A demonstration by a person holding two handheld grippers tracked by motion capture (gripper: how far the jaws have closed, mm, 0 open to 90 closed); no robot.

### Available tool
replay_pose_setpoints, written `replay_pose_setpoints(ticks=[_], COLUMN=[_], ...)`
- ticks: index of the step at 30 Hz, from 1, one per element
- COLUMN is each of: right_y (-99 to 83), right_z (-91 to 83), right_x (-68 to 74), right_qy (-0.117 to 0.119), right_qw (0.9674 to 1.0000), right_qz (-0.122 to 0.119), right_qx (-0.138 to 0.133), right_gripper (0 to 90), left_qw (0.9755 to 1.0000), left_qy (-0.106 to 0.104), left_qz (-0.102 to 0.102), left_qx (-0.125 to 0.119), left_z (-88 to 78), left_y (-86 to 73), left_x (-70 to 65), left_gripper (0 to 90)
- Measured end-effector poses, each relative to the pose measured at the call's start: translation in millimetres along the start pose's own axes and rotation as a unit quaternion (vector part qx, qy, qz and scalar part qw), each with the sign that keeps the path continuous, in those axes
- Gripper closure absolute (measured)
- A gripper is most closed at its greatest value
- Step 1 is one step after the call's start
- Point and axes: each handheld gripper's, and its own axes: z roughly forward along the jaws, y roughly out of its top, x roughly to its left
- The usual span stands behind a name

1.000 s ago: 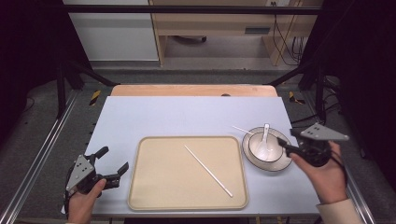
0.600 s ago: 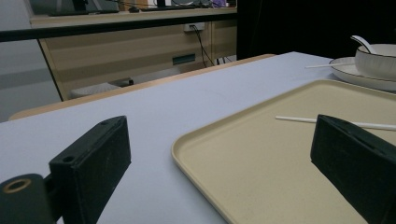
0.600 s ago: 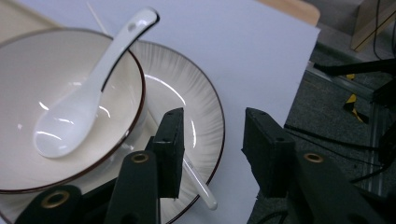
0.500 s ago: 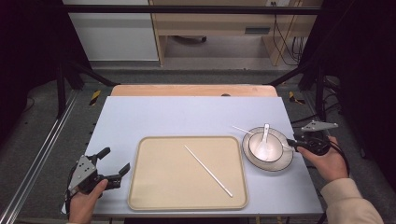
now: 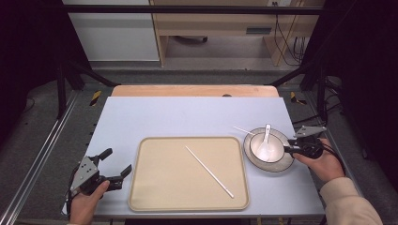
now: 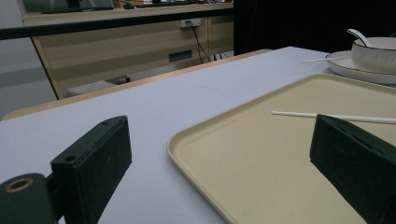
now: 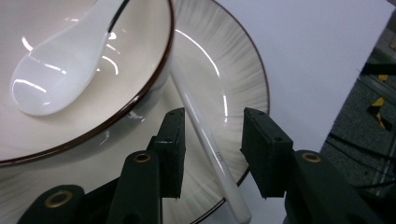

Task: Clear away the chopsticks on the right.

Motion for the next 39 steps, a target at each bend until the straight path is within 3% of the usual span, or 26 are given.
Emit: replay_pose_setpoints(ticks=[1, 3, 12, 18, 22, 28, 29, 31, 33, 35, 39], right_y=[0.1, 0.1, -0.2, -3.3, -4.9, -0.6, 1.7, 2.4, 7.3, 9.8, 26.2], right_z=[2.6, 6.0, 9.3, 5.8, 2.1, -11.6, -18.8, -21.6, -34.8, -39.8, -65.9], right_x=[3.4, 5.6, 6.9, 8.8, 10.4, 11.0, 11.5, 11.9, 16.0, 18.0, 36.9], right_qy=[0.005, 0.003, 0.011, 0.044, 0.039, 0.001, -0.015, -0.025, -0.056, -0.067, -0.074], right_qw=[0.9998, 0.9995, 0.9993, 0.9983, 0.999, 0.9997, 0.9989, 0.9984, 0.9957, 0.9945, 0.9902], right_qz=[-0.017, -0.029, -0.032, -0.039, -0.022, 0.013, 0.033, 0.037, 0.056, 0.059, 0.067], right_qx=[0.007, 0.014, 0.016, 0.007, 0.005, -0.019, -0.031, -0.035, -0.05, -0.055, -0.098], right_gripper=[60.4, 61.3, 73.7, 83.3, 83.9, 84.1, 84.1, 84.1, 84.1, 84.1, 84.1], left_qw=[1.0, 1.0, 1.0, 1.0, 1.0, 1.0, 1.0, 1.0, 1.0, 1.0, 1.0], left_qy=[-0.001, -0.002, -0.002, -0.002, -0.001, 0.001, 0.001, 0.001, 0.001, 0.001, 0.001], left_qz=[0.0, 0.0, 0.003, 0.003, 0.003, 0.002, 0.002, 0.002, 0.002, 0.003, 0.003], left_qx=[0.0, 0.002, 0.005, 0.006, 0.007, 0.006, 0.006, 0.007, 0.007, 0.007, 0.007], left_z=[0.3, 0.8, 0.8, 0.9, 0.9, 0.6, 0.5, 0.6, 0.7, 0.8, 0.8], left_y=[-0.1, -0.4, -0.4, -0.4, -0.5, -0.5, -0.4, -0.5, -0.5, -0.5, -0.2], left_x=[-0.2, -0.4, -0.3, -0.4, -0.3, 0.1, 0.1, 0.0, 0.1, 0.0, -0.2], left_gripper=[5.1, 5.1, 5.2, 5.2, 5.2, 5.2, 5.2, 5.2, 5.2, 5.2, 5.2])
